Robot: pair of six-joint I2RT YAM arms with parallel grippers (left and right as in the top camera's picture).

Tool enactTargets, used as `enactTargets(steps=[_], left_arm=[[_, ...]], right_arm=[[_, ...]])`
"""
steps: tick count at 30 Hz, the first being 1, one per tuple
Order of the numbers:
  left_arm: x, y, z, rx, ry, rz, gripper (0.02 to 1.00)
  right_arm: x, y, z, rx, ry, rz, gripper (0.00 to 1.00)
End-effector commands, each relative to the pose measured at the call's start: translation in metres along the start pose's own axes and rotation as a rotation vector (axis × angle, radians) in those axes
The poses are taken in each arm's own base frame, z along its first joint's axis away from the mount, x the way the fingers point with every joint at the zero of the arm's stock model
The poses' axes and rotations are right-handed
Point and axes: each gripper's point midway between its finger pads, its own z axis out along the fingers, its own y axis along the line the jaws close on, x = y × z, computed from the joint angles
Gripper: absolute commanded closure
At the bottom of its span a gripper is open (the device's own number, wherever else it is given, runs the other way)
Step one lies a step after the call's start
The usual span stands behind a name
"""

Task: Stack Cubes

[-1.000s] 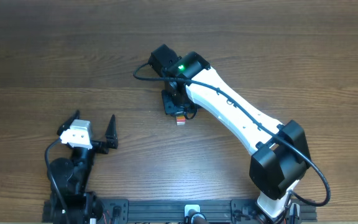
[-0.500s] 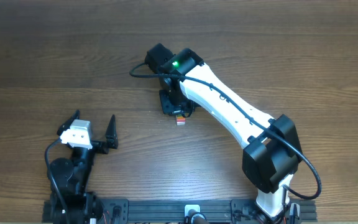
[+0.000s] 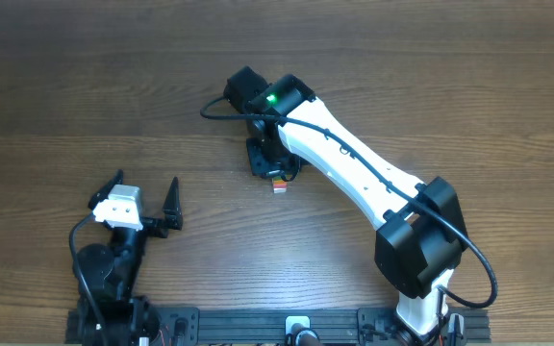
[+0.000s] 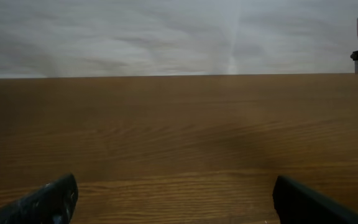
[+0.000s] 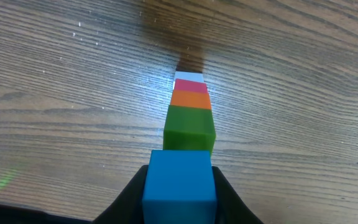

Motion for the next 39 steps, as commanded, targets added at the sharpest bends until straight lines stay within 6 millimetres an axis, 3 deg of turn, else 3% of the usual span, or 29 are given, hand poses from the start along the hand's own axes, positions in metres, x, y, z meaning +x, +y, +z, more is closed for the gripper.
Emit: enactTargets(steps=[1, 39], left_arm=[[0.001, -0.003, 0.0, 0.013, -0.001, 0.015, 0.018], [0.001, -0.003, 0.0, 0.013, -0.001, 0.015, 0.018]], right_arm=[[-0.004, 0.002, 0.002, 0.008, -0.006, 0.0, 0.807], [-0.006, -0.008, 0.014, 0.023, 0.004, 0.007, 0.801]])
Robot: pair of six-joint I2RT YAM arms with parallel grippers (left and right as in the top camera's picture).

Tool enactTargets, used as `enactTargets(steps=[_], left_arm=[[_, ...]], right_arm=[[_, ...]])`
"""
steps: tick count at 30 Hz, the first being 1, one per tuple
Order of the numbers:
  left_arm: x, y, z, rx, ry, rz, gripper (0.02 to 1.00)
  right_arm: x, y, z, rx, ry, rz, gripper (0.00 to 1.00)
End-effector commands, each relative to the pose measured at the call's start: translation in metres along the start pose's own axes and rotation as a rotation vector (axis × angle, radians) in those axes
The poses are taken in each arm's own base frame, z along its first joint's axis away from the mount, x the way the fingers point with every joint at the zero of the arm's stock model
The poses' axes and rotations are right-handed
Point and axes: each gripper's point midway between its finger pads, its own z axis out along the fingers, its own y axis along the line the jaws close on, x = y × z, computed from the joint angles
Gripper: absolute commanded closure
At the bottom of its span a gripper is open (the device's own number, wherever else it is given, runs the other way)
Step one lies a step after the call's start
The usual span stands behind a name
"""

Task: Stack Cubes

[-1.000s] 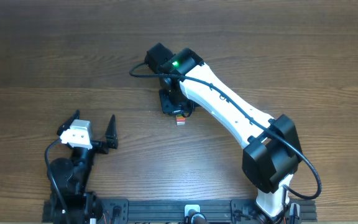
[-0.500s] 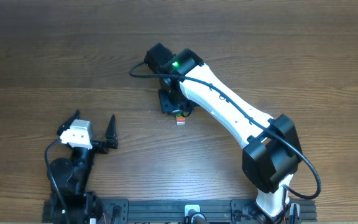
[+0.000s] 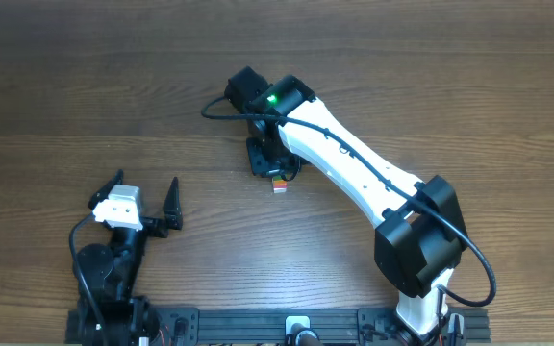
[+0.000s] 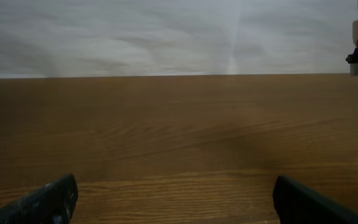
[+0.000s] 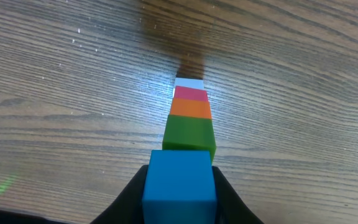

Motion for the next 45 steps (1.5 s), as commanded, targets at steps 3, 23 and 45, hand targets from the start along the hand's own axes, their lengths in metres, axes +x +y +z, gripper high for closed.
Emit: enactTargets(steps=[3, 23, 45], left_arm=[[0.0013, -0.0025, 0.0, 0.013, -0.001, 0.015, 0.02], [0.0013, -0.0025, 0.0, 0.013, -0.001, 0.015, 0.018], [0.0013, -0.0025, 0.0, 0.013, -0.001, 0.015, 0.018]], right_arm=[[-0.0012, -0.0068, 0.0125, 0.032, 0.023, 0.004, 0.803], [-0.003, -0.0069, 0.0147, 0.031, 0.022, 0.007, 0.776], [-0.0021, -0.0072, 0.0146, 0.033, 0.025, 0.038, 0.73]])
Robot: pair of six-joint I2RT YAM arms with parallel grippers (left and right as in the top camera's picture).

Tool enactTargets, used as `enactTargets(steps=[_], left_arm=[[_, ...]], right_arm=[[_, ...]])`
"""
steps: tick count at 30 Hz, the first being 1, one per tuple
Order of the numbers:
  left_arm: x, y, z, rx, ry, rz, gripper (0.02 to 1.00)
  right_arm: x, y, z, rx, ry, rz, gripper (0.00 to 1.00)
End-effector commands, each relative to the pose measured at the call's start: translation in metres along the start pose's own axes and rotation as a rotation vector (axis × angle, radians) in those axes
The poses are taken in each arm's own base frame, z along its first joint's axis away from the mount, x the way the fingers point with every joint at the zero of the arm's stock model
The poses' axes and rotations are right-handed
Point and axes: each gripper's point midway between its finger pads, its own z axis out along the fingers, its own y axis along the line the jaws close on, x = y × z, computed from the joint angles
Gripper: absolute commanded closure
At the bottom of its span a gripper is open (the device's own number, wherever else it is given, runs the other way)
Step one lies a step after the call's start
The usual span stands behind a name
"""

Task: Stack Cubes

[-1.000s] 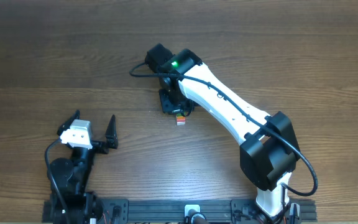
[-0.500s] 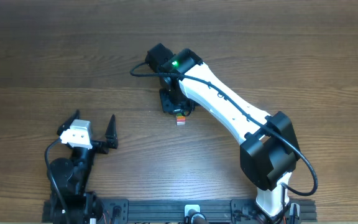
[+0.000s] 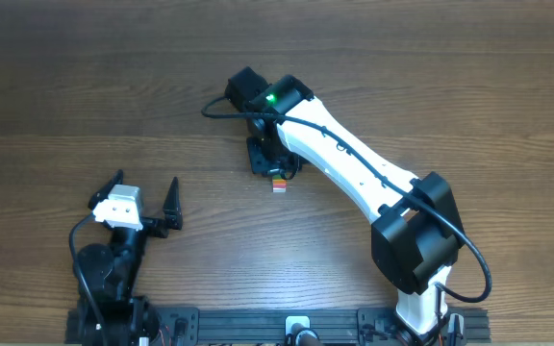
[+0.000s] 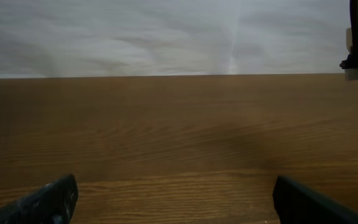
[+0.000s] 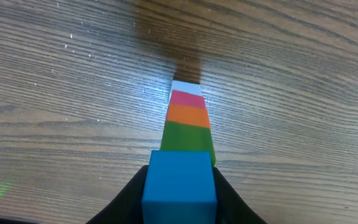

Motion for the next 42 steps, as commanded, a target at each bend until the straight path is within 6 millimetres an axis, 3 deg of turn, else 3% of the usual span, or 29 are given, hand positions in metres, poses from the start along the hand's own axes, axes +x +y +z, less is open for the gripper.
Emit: enactTargets(steps=[1, 42], left_arm=[[0.0013, -0.0025, 0.0, 0.013, -0.001, 0.015, 0.018], [0.0013, -0.0025, 0.0, 0.013, -0.001, 0.015, 0.018]], right_arm=[[0.0005, -0.005, 0.0083, 0.022, 0.019, 0.024, 0.726], [-0.0017, -0.0046, 0.0081, 0.018, 0.01, 0.131, 0.684]])
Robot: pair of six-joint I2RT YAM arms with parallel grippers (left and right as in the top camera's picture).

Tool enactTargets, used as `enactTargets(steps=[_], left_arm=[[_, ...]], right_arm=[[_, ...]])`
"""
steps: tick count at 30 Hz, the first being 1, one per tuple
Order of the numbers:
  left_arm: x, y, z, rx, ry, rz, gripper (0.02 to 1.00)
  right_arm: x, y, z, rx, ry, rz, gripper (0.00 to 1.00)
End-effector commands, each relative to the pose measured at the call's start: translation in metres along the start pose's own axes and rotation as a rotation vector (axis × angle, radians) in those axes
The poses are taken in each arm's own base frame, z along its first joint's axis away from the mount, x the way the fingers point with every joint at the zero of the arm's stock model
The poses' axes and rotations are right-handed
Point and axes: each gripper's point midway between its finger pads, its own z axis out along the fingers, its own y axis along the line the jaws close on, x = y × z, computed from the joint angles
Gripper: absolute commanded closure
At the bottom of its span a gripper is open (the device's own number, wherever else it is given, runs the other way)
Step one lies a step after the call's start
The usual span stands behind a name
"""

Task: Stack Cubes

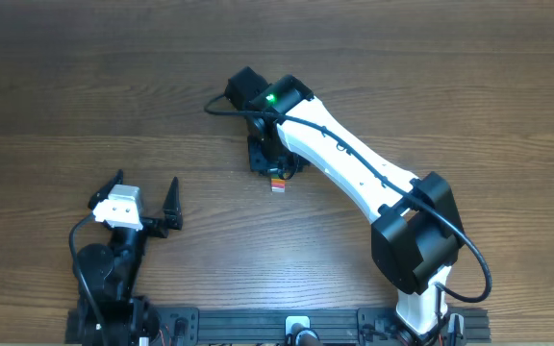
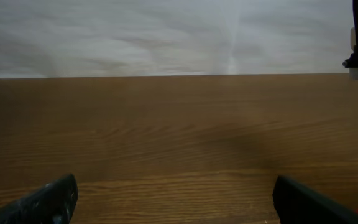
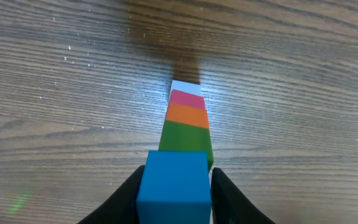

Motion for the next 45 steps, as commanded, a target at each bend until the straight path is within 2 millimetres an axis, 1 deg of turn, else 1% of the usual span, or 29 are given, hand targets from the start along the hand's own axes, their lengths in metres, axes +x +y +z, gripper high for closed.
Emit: enactTargets(steps=[1, 19, 33, 40, 45], left_arm=[[0.0013, -0.0025, 0.0, 0.013, -0.001, 0.015, 0.018], [0.0013, -0.0025, 0.0, 0.013, -0.001, 0.015, 0.018], [0.0013, -0.0025, 0.0, 0.013, -0.001, 0.015, 0.018], [0.0013, -0.0026, 0.0, 0.013, -0.001, 0.015, 0.018], [0.0013, -0.0025, 0.0, 0.013, -0.001, 0.015, 0.018]], right_arm=[[-0.0014, -0.0049, 0.0081, 0.021, 0.012, 0.044, 0.687], [-0.0035, -0.0077, 0.008, 0.033, 0.001, 0.1, 0.684], [-0.0047, -0.0067, 0.008, 0.029, -0.004, 0.116, 0.614], [-0.0046, -0.0068, 0.008, 0.03, -0.004, 0.116, 0.603], [-0.0048, -0.0069, 0.008, 0.029, -0.004, 0.117, 0.564]])
